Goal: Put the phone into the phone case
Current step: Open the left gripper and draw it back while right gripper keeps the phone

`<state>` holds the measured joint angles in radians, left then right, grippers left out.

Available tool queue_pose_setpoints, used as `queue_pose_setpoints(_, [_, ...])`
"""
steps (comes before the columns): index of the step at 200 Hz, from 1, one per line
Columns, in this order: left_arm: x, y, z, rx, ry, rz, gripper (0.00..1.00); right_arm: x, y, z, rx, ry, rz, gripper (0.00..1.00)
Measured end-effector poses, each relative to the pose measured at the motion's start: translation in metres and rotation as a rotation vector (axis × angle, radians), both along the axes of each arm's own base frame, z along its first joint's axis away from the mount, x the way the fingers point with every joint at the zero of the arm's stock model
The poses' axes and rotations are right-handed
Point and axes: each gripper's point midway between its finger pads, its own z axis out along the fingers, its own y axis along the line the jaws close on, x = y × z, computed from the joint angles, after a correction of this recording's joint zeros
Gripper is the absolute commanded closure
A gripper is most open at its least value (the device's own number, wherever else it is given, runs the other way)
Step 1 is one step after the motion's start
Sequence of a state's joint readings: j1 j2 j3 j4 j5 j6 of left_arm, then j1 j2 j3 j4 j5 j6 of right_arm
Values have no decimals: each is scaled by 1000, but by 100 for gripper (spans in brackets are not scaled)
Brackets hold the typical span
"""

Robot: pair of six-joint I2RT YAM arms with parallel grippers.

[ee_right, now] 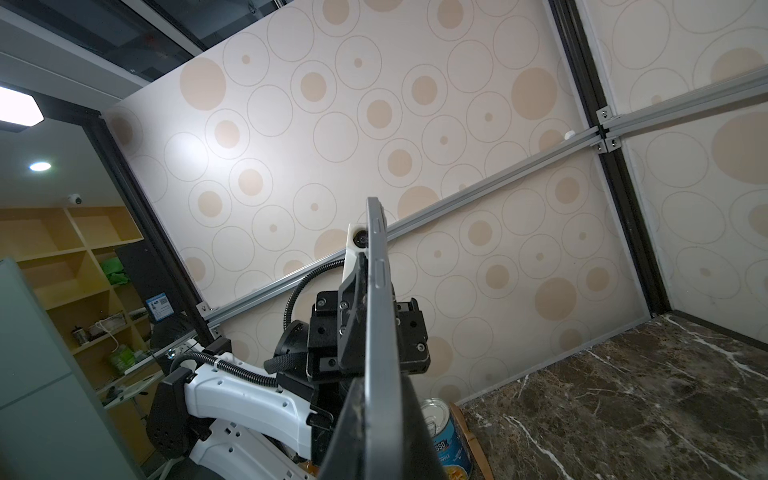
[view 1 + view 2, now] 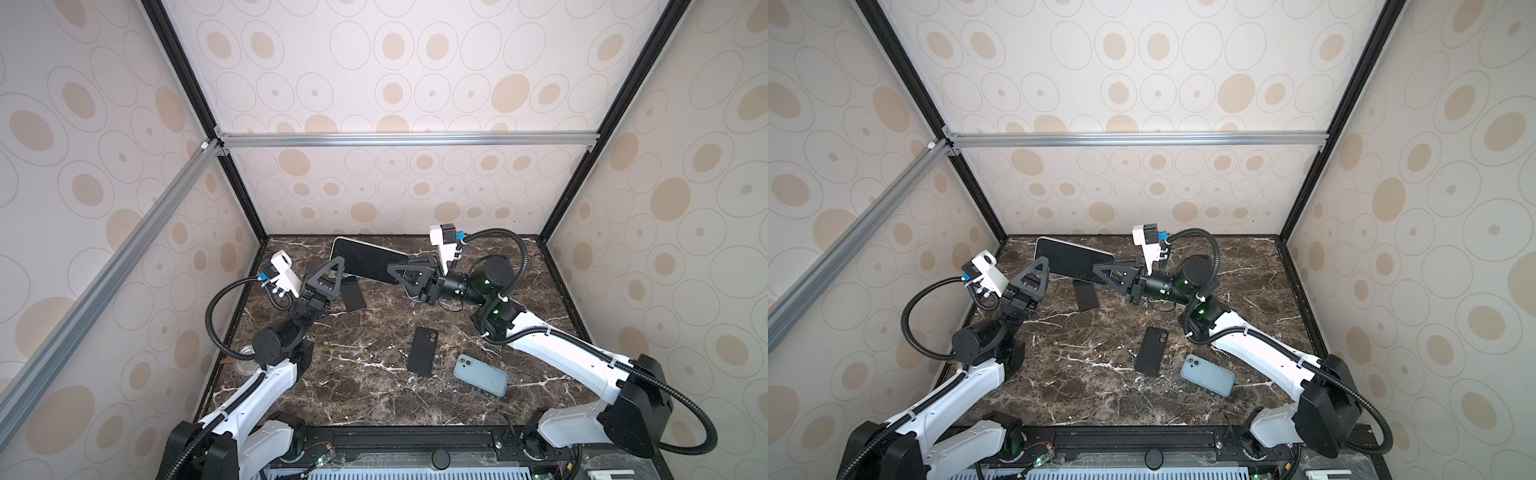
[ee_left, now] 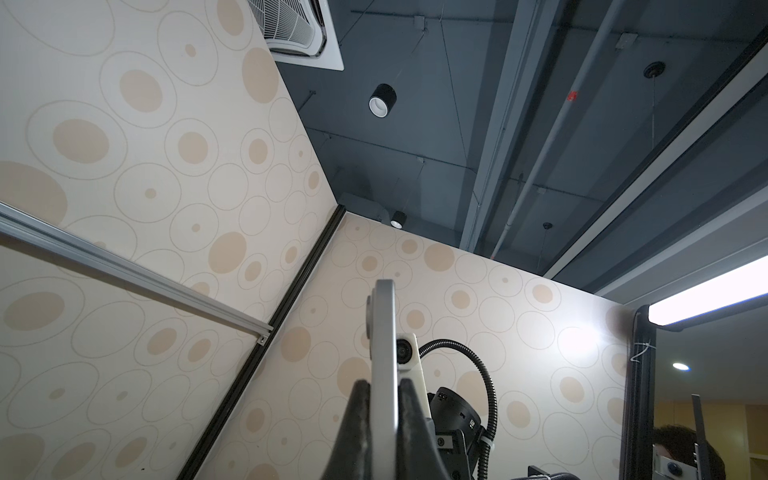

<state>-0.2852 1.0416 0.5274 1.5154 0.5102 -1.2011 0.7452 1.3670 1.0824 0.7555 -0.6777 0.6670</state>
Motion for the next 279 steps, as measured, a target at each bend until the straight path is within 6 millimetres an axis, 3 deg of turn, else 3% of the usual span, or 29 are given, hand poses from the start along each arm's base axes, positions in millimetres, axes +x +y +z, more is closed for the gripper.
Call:
queue_pose_setpoints(19, [5,1,-3,8,11,22,52,0,-1,-1,-9,11,-9,100])
queue_pose_setpoints(37, [8,4,-3,6,12,47,35,4,0,-8,-37,48,-32,100])
queue_pose_setpoints(71, [16,8,-6,22,34,98,31,14,-8,-17,-89,114,-123,100])
queue_pose_setpoints(99, [34,11,-14,79,101,186,32,17,-28,-16,-126,159,-235,100])
queue_pose_setpoints(138, [78,10,-21,249,239,354,34,13,-79,-15,-190,221,-453,100])
queue_pose_setpoints(163, [103,-3,-52,392,364,393,35,2,-126,-16,-240,263,-616,100])
queue_pose_setpoints(185, [112,-36,-106,561,494,359,36,-10,-170,-20,-294,311,-756,100])
queue_pose_setpoints(205, [102,-83,-159,742,580,275,37,-22,-206,-25,-351,362,-863,100])
queue_pose_setpoints(224, [89,-121,-197,877,626,202,39,-36,-234,-30,-405,414,-927,100])
queue_pose_setpoints(250, [74,-163,-231,1021,652,137,40,-56,-263,-42,-480,486,-980,100])
queue_pose_setpoints(279, [62,-209,-247,1133,636,92,41,-76,-287,-70,-608,588,-1016,100])
